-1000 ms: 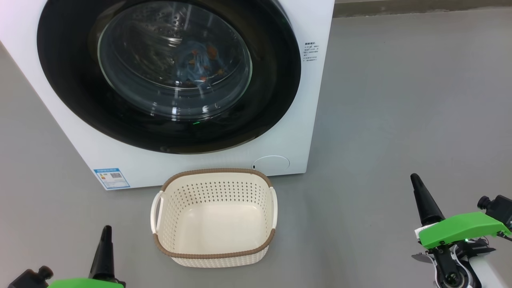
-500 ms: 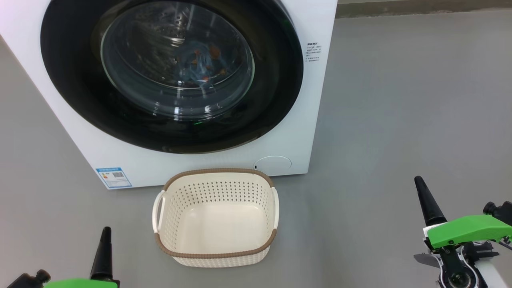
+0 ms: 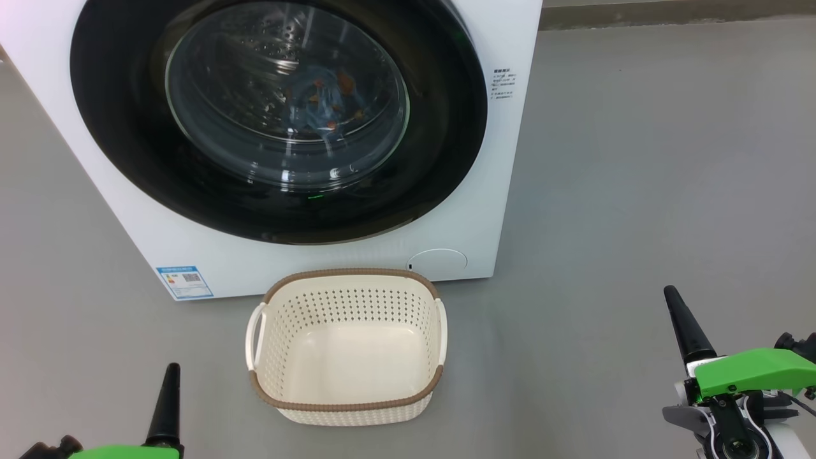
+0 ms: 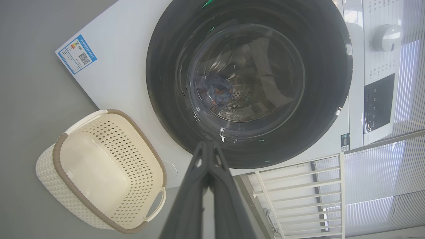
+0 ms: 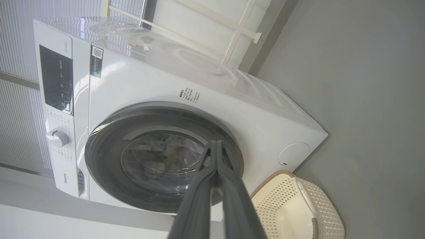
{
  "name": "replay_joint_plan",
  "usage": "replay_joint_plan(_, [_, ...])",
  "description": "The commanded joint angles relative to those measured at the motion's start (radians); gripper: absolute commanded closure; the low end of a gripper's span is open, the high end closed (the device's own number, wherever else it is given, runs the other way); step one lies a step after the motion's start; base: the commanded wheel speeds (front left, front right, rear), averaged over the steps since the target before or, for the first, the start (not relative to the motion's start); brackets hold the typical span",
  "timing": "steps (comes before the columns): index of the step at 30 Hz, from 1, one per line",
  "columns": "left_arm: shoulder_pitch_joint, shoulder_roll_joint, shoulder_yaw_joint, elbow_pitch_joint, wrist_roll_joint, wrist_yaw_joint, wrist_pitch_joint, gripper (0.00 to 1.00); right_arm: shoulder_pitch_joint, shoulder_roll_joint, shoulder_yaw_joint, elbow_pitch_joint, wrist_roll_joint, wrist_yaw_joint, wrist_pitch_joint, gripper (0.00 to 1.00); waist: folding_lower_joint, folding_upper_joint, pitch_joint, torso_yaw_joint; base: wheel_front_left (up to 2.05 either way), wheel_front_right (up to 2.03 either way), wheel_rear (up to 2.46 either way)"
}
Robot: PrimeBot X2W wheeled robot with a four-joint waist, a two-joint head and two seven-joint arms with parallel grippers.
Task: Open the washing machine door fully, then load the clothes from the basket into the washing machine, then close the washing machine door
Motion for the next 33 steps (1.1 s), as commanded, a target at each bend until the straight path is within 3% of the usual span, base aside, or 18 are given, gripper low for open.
replay_joint_plan(1, [-0.043,0.010,0.032,-0.029,-0.022,-0.009,0.010,1.00,-0.008,-0.003,-0.001,-0.033,0.025,0.000,0.008,1.00,0.0000,-0.0001,0.000,0.001,0.00,0.00,0.00])
replay_joint_plan(33, [-0.051,-0.031,0.090,-0.032,-0.267,-0.015,0.096,1.00,0.025,0.055,-0.095,-0.066,0.276,0.000,0.100,1.00,0.0000,-0.0001,-0.003,0.015,0.00,0.00,0.00])
